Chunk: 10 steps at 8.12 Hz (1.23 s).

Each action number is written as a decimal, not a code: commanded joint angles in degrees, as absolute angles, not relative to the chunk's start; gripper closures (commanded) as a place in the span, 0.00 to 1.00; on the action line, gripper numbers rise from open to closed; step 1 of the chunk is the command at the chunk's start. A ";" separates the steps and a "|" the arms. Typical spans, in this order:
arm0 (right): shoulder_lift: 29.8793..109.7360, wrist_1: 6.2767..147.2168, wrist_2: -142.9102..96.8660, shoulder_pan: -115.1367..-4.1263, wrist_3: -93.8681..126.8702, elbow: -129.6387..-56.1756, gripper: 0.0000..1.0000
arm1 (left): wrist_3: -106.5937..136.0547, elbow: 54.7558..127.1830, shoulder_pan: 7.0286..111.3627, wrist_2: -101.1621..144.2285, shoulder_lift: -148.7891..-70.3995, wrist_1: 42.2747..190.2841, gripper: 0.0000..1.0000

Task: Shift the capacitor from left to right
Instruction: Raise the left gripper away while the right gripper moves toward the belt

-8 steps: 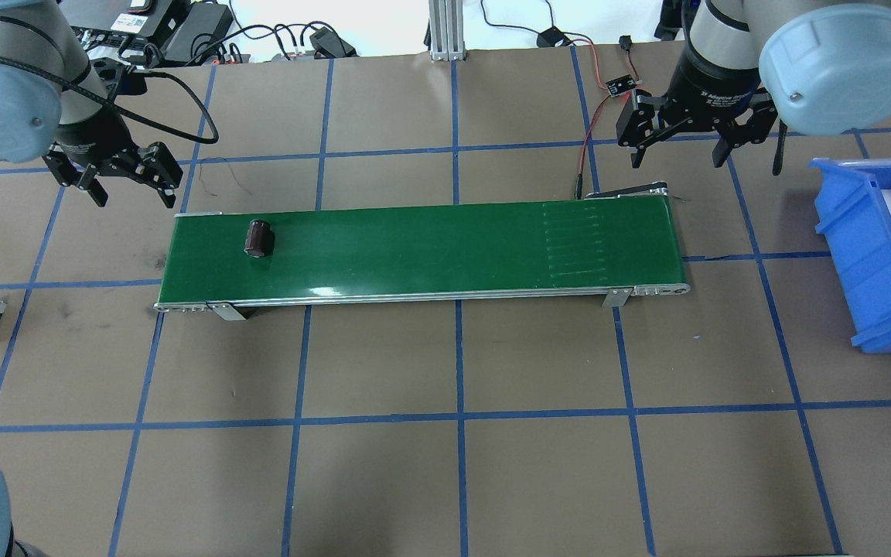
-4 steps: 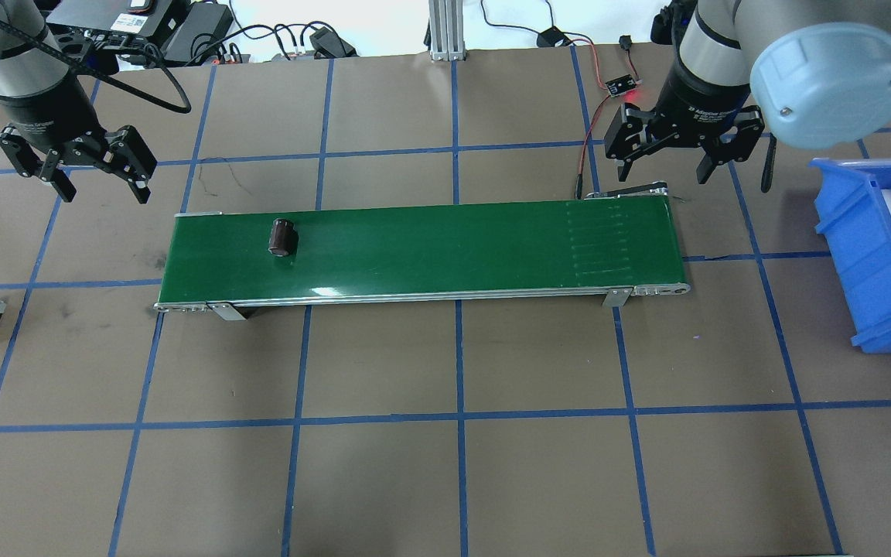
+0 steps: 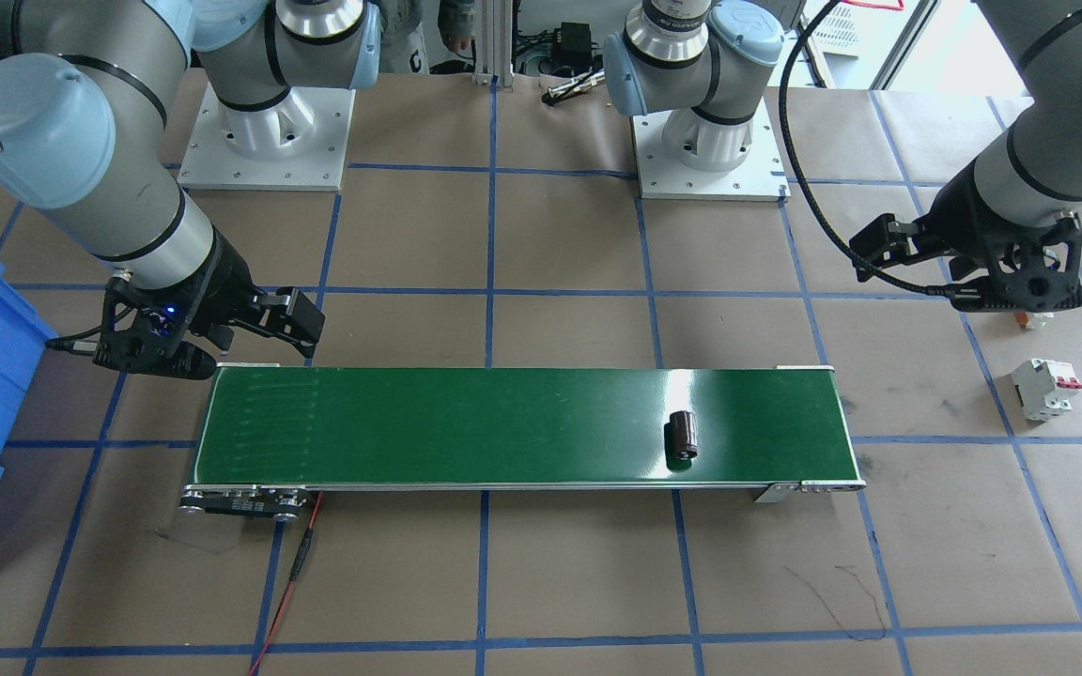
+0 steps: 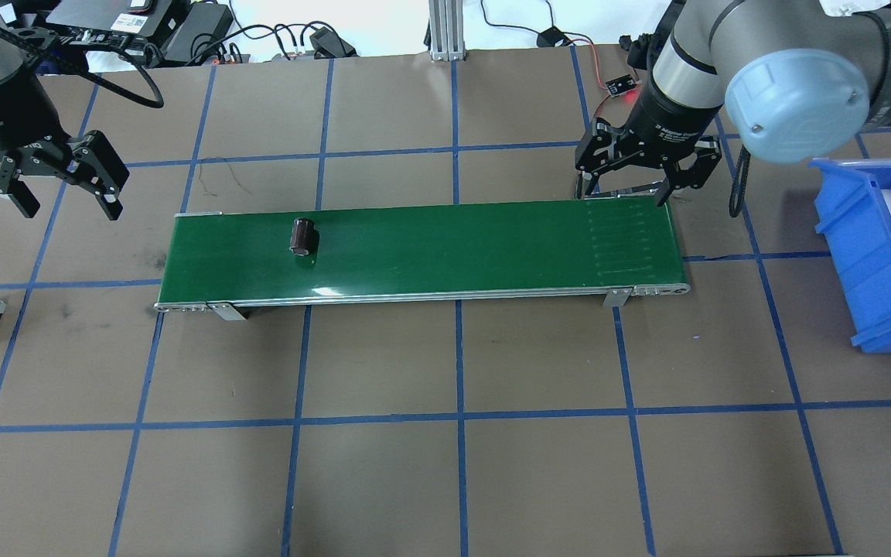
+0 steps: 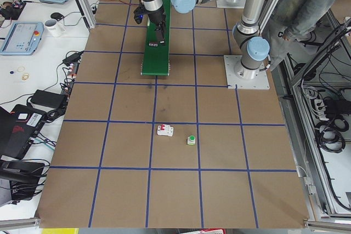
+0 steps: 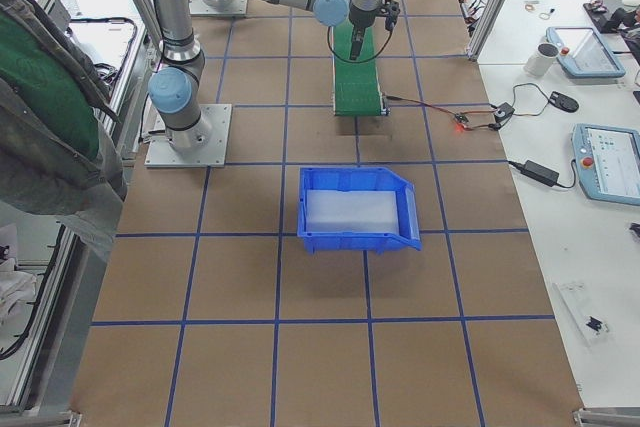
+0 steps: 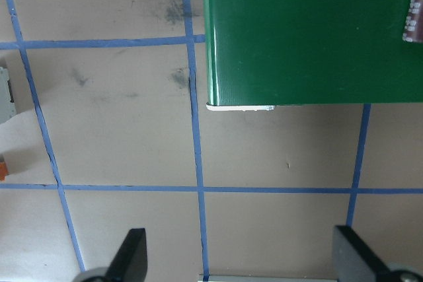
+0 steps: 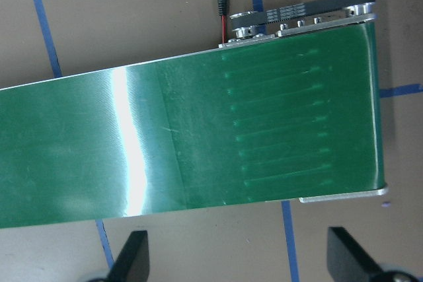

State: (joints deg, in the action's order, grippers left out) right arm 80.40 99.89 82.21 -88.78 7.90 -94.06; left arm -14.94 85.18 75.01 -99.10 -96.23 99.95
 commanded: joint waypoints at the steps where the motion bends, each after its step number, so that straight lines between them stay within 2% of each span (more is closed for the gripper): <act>1: 76.56 107.56 80.77 -88.86 8.79 -94.13 0.00 | -14.85 85.51 76.02 -97.31 -94.92 101.60 0.00; 5: 75.23 108.37 81.30 -89.21 8.96 -94.22 0.00 | -11.87 86.39 79.00 -89.56 -97.46 90.67 0.00; 10: 70.94 111.00 80.51 -89.21 8.96 -94.22 0.00 | -11.69 86.84 82.88 -96.33 -97.04 90.26 0.00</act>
